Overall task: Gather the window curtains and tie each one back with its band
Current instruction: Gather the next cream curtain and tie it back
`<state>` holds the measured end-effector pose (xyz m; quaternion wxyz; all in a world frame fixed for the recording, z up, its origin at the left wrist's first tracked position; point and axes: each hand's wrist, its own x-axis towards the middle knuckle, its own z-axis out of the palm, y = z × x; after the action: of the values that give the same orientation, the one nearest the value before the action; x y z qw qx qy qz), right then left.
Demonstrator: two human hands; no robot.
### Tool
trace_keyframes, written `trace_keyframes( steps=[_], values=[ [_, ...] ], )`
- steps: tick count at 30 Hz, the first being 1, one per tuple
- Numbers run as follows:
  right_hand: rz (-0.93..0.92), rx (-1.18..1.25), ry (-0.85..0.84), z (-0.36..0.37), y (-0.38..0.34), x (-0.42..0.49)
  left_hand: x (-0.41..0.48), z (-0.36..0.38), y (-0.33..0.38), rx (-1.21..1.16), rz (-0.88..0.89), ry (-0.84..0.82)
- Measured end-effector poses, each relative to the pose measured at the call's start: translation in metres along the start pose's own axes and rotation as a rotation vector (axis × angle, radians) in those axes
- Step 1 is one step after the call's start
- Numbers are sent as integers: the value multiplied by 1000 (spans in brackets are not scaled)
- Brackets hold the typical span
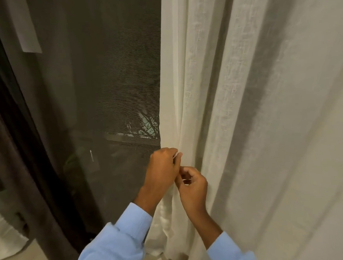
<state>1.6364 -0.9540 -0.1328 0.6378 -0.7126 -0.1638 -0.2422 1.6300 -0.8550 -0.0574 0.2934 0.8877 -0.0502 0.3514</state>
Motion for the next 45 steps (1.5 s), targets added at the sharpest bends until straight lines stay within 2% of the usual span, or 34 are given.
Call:
trace_keyframes(
  steps=[3, 6, 8, 13, 18, 20, 23, 27, 32, 35, 45],
  values=[
    [-56, -22, -89, -30, 7, -12, 1, -1, -4, 20, 17, 15],
    [-30, -56, -71, -67, 16, -2, 0, -2, -7, 39, 20, 16],
    [-19, -88, -5, -85, 18, 14, -2, -2, -7, 33, 16, 25],
    [-180, -171, 291, -90, 12, 47, -12, -1, 1, -2, 42, 24],
    [122, -289, 245, -63, 23, 60, -18, 0, 6, -32, 10, 61],
    [136, -240, 285, -58, 26, 58, -21, 3, 5, -57, -14, 73],
    [51, -110, 339, -55, 27, 47, -22, 6, 3, -92, -43, 79],
    [43, 142, 361, -45, 17, 14, -21, 8, 4, -119, -14, 74],
    [-4, 173, 300, -24, 7, -14, -21, 11, 7, -222, -2, 36],
    [-73, 89, 246, -17, 5, -16, -22, 12, 7, -293, 19, 2],
    [-74, -74, 168, -2, 11, -22, -22, 1, 3, -316, 69, -52]
  ],
)
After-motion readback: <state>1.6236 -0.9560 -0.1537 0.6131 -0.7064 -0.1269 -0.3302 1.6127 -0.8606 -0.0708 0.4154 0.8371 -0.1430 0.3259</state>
